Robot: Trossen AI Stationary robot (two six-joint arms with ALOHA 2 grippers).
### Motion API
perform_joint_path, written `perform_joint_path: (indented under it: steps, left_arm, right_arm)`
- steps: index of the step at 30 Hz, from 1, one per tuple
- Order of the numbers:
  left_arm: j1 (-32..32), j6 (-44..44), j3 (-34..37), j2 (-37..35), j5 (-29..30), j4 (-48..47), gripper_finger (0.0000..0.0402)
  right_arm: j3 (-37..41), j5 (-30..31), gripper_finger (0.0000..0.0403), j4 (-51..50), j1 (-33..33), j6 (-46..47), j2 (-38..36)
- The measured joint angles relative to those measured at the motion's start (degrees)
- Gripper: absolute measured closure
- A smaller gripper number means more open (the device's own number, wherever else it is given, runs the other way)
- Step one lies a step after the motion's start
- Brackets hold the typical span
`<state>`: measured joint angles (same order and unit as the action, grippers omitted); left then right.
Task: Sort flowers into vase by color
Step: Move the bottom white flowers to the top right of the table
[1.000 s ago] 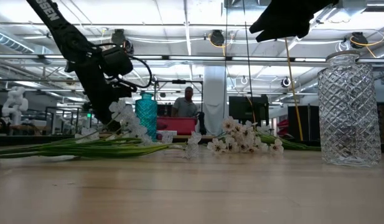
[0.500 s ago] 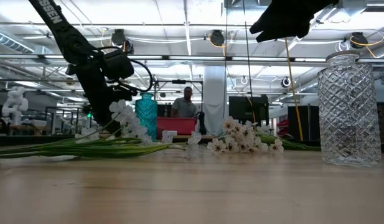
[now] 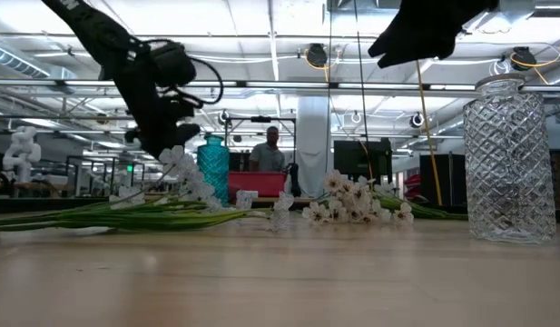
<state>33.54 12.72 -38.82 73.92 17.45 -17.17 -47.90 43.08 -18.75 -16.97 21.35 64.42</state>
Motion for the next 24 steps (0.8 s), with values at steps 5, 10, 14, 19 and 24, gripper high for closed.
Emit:
perform_joint_path:
  steps: [5,10,14,19,24]
  left_arm:
    - [-2.35,6.91,-0.82,-6.59,-3.10,-7.99,0.0240]
    - [-11.44,13.89,-0.82,-14.71,-6.81,-14.60,0.0239]
    - [-22.51,17.71,-0.82,-18.11,-7.53,-16.02,0.0239]
    - [-36.62,24.50,-0.82,-17.92,-6.86,-14.30,0.0239]
    - [-49.55,31.51,-0.81,-14.53,-2.76,-13.79,0.0239]
  right_arm:
    - [0.00,-0.17,0.0151,-0.51,0.00,0.53,0.00]
    - [0.00,-2.59,0.0151,-0.42,0.00,0.68,0.28]
    - [0.04,-2.70,0.0151,-0.45,0.00,0.52,1.47]
    - [0.07,-2.70,0.0151,0.62,0.04,0.41,3.75]
    - [0.07,-2.72,0.0151,0.97,0.04,0.50,5.97]
